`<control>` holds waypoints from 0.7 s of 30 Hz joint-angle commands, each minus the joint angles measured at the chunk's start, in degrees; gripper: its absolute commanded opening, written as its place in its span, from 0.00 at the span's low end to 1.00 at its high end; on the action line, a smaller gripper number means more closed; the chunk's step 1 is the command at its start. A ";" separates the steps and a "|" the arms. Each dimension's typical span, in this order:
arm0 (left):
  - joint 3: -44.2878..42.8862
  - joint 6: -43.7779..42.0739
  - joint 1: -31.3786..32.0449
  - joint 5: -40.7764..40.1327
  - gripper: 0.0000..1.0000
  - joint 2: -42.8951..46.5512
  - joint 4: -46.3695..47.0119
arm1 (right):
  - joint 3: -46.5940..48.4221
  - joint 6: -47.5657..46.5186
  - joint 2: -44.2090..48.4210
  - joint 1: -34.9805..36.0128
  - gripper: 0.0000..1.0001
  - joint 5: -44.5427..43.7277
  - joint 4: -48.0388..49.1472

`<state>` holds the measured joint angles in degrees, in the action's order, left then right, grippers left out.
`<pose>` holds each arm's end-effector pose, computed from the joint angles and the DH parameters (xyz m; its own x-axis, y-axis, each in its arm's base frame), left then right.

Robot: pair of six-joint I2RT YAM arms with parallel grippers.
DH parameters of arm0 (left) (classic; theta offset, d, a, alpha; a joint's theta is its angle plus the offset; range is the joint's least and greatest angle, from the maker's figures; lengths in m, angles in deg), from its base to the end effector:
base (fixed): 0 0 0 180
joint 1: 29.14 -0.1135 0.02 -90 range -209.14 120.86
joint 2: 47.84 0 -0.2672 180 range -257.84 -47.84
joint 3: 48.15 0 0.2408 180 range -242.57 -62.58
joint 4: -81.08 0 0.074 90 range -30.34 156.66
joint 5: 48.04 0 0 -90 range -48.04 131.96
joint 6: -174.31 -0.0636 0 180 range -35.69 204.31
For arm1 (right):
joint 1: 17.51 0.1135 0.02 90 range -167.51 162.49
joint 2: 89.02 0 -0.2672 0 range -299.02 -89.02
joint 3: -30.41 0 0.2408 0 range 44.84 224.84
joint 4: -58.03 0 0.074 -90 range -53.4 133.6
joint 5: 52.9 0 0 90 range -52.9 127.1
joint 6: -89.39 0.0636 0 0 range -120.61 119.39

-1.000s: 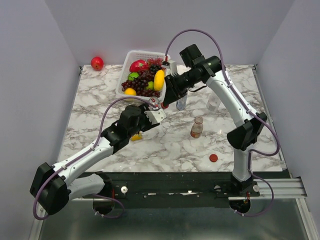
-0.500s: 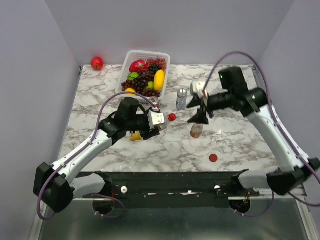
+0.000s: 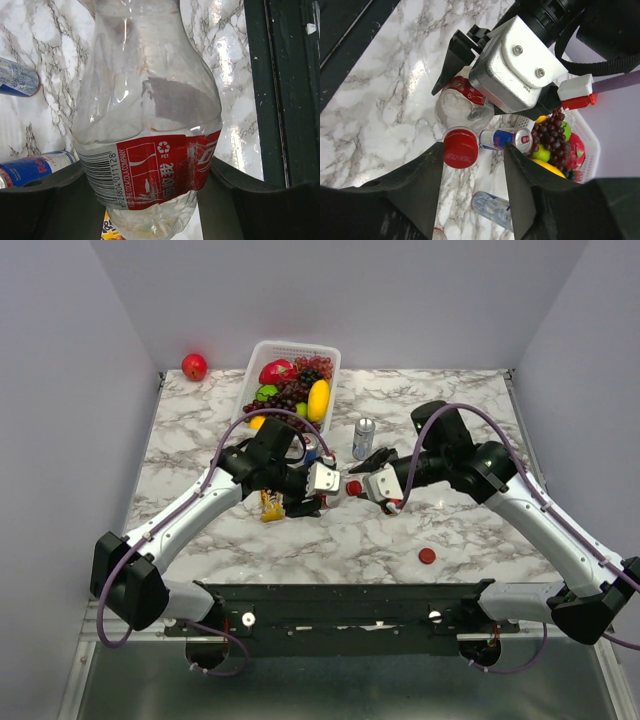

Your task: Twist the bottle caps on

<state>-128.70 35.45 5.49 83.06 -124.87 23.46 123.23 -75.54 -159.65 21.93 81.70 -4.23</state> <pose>0.1999 -0.1889 0.2899 0.1229 0.6049 -0.7868 0.9924 -0.0828 0.0913 0.1613 0.1905 0.3797 0.7082 -0.3077 -0.6354 -0.7055 -0.3407 -0.6214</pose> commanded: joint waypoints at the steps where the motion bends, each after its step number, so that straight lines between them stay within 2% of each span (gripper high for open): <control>1: -1.29 -1.85 0.26 1.88 0.00 0.83 -0.92 | -0.08 -7.32 -0.30 0.64 0.56 -2.32 -2.87; 17: 0.65 0.78 0.26 1.00 0.00 1.89 4.44 | 0.18 -10.32 -1.44 0.64 0.52 -2.94 -5.78; 21: 0.65 1.05 0.26 0.74 0.00 1.80 4.97 | 1.41 -8.40 -2.23 0.73 0.42 -2.24 -5.52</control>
<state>-128.00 35.54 5.49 83.02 -124.00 26.63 123.25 -84.92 -160.74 22.20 79.10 -8.69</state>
